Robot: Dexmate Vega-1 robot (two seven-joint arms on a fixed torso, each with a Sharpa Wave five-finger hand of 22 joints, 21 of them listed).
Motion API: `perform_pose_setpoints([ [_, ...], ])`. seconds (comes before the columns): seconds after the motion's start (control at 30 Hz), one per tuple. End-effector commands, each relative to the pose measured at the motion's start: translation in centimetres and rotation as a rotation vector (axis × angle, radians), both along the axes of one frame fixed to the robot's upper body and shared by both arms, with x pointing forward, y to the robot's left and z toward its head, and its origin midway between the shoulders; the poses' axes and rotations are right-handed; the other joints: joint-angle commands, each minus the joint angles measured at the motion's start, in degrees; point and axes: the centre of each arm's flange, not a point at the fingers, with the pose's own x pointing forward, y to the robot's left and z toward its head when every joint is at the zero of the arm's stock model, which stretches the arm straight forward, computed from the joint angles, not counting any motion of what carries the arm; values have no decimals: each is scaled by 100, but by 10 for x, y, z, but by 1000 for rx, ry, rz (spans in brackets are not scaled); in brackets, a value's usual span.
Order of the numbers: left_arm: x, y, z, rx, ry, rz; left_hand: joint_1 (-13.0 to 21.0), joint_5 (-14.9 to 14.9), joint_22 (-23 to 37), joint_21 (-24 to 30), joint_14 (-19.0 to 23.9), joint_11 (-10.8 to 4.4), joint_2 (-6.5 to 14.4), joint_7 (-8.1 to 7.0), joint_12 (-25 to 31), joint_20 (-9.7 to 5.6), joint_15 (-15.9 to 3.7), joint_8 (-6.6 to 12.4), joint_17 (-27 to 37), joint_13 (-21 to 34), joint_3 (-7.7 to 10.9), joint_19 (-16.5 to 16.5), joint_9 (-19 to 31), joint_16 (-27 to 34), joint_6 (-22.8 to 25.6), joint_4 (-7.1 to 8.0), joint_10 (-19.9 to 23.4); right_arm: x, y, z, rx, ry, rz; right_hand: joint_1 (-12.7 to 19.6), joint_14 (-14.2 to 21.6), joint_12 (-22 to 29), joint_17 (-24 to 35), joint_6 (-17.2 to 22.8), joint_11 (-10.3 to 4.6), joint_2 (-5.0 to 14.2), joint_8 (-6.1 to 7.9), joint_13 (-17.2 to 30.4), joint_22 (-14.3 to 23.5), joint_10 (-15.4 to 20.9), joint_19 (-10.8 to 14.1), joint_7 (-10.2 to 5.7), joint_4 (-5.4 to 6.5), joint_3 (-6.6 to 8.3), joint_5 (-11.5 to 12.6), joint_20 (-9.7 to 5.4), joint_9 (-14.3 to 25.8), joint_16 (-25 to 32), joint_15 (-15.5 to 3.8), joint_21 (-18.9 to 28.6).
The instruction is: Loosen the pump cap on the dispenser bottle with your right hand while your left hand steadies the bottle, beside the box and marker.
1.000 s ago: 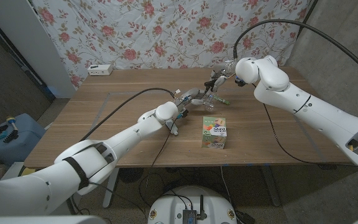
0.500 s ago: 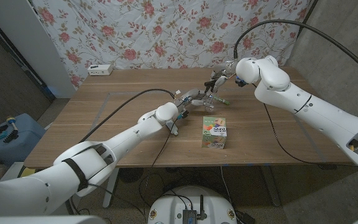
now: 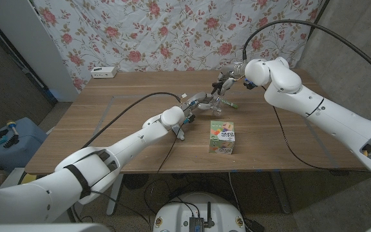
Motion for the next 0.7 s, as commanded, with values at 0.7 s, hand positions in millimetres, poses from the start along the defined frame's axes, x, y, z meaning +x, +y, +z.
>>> perform_pose_setpoints([
  [0.7,2,1,1,-1,-2,1,-498,37,12,6,94,-287,740,-127,12,-380,-543,29,23,1273,401,34,26,41,470,342,358,-3,0,7,26,-23,12,40,141,8,35,163,-30,85,27,16,14,214,105,-6,-25,26,-37,-9,30,57,-914,23],
])
